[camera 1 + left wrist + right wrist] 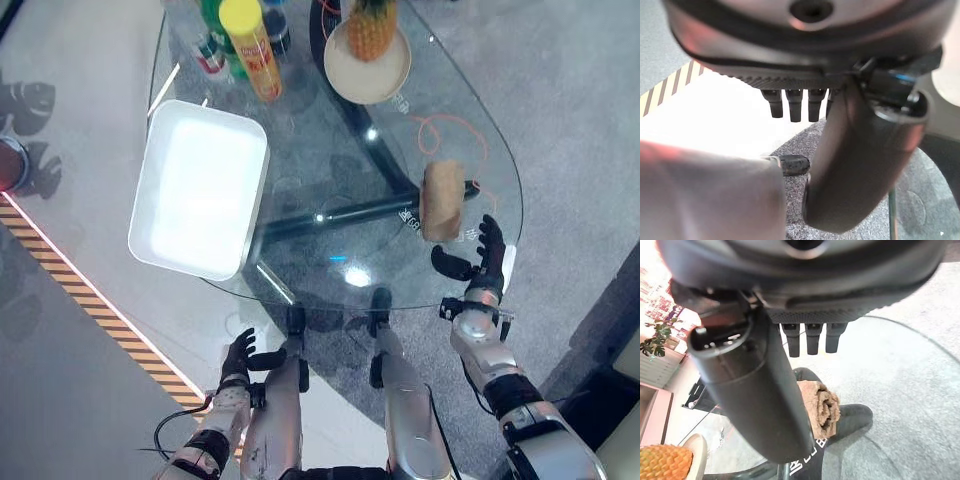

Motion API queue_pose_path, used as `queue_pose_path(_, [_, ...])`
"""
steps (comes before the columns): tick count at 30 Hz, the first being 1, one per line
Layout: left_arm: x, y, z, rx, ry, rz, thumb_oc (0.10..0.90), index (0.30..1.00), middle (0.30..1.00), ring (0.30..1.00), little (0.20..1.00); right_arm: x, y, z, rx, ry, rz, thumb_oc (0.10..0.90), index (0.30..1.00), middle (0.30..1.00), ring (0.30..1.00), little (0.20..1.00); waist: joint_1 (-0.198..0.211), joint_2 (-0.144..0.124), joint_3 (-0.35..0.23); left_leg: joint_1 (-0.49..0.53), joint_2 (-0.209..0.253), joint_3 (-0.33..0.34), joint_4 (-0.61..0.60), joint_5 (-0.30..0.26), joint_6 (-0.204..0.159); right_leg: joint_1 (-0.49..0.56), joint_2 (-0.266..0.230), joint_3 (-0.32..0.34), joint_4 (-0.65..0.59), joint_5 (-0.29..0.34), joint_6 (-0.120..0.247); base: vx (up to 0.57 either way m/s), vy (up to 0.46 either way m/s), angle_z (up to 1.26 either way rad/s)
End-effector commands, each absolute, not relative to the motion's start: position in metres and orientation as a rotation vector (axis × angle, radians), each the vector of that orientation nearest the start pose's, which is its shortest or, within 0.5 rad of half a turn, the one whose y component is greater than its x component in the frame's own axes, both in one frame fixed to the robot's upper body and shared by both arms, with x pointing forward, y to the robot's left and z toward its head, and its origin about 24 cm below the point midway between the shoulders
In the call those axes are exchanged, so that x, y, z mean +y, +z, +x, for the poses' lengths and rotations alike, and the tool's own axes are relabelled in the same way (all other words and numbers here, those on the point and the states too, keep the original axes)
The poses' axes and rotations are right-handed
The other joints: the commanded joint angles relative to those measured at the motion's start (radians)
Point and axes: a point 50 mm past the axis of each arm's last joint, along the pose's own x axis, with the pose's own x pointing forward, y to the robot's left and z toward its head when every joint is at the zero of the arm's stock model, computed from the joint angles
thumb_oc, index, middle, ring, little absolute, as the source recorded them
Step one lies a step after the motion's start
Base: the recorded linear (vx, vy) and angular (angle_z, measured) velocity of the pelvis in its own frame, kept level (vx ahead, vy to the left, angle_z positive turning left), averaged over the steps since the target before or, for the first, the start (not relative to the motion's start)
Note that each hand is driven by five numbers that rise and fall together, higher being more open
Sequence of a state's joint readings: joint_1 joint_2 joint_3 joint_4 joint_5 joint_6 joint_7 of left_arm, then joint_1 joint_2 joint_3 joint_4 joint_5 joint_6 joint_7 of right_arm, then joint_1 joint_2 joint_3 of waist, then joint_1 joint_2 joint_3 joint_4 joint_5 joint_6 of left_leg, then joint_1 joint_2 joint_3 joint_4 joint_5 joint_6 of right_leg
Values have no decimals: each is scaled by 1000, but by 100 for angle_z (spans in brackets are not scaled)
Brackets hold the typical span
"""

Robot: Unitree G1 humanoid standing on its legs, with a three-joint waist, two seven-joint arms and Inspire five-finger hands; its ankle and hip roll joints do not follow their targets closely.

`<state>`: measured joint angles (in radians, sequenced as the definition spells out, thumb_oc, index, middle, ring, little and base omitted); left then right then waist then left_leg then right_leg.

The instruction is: Wipe the table with a cloth and put it in the basket.

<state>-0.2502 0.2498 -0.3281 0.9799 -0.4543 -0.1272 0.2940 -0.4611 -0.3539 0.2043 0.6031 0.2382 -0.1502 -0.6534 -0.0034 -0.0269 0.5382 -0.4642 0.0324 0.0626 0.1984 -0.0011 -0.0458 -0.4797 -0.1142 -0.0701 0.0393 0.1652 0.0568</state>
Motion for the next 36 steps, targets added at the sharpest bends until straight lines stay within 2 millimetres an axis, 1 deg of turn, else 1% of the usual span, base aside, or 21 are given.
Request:
queue_pose_path(1, [206,-109,208,722,317,107,800,900,900,900,900,-240,101,325,-238,-633,-177,800,900,900,900,900,-8,4,-18,-89,-63,13,51,27,47,-49,14,-49,128,-58,-3,0,0,0])
queue_pose_path(3, [205,-107,210,712,320,101,800,900,900,900,900,-241,106,325,-262,-635,-165,800,900,900,900,900,-8,4,-18,-118,-65,11,65,25,48,-77,13,-48,140,-57,-2,0,0,0])
queue_pose_path(4, [204,-107,210,709,320,99,800,900,900,900,900,-240,111,323,-318,-634,-171,800,900,900,900,900,-7,5,-18,-125,-64,11,73,20,48,-82,14,-47,143,-59,-2,0,0,0])
queue_pose_path(5, [201,-106,212,702,315,95,800,900,900,900,900,-235,109,325,-294,-640,-150,800,900,900,900,900,-6,7,-18,-138,-68,5,79,20,48,-93,15,-46,146,-60,-1,26,47,1])
queue_pose_path(6, [195,-105,214,693,308,86,800,900,900,900,900,-226,115,328,-312,-648,-158,800,900,900,900,900,-5,15,-18,-155,-73,4,87,21,48,-113,14,-45,153,-58,-2,17,60,1])
queue_pose_path(7, [193,-105,215,689,306,82,800,900,900,900,900,-222,117,328,-319,-650,-158,800,900,900,900,900,-5,18,-18,-161,-74,4,89,21,49,-120,14,-44,155,-57,-3,24,76,0])
queue_pose_path(11, [180,-101,222,673,292,71,800,900,900,900,900,-201,143,335,-373,-672,-134,800,900,900,900,900,0,29,-18,-201,-79,7,110,17,55,-162,12,-41,171,-57,-8,20,38,-1])
queue_pose_path(13, [178,-100,224,666,291,67,800,900,900,900,900,-195,156,336,-408,-680,-119,800,900,900,900,900,1,30,-18,-219,-79,8,118,17,57,-179,14,-38,174,-55,-10,10,17,0])
queue_pose_path(17, [173,-97,226,652,290,59,800,900,900,900,900,-185,169,337,-438,-673,-89,800,900,900,900,900,3,33,-18,-253,-82,10,126,18,61,-213,17,-35,178,-49,-15,23,25,1])
queue_pose_path(20, [171,-97,227,651,290,55,800,900,900,900,900,-180,172,337,-439,-658,-77,800,900,900,900,900,3,35,-18,-265,-85,10,129,17,63,-225,19,-31,179,-47,-16,20,24,1])
queue_pose_path(23, [168,-97,227,648,293,48,800,900,900,900,900,-169,171,334,-439,-642,-49,800,900,900,900,900,2,36,-18,-280,-87,10,131,18,65,-245,21,-26,183,-45,-18,43,43,-1])
queue_pose_path(25, [168,-96,227,647,296,43,800,900,900,900,900,-167,172,333,-442,-645,-33,800,900,900,900,900,2,37,-18,-287,-88,11,132,18,66,-251,22,-25,185,-45,-18,33,37,-1])
queue_pose_path(29, [167,-96,228,648,299,40,800,900,900,900,900,-166,173,333,-443,-668,-12,800,900,900,900,900,3,40,-18,-300,-90,9,140,16,66,-264,21,-24,190,-45,-17,24,17,0])
queue_pose_path(31, [167,-96,229,650,302,41,800,900,900,900,900,-166,173,334,-428,-710,-19,800,900,900,900,900,5,40,-18,-311,-92,6,150,14,67,-276,21,-23,197,-44,-16,38,7,2])
queue_pose_path(36, [166,-94,232,646,301,44,800,900,900,900,900,-174,166,340,-352,-802,-39,800,900,900,900,900,12,45,-18,-328,-94,1,153,13,70,-296,17,-26,201,-40,-14,19,7,2])
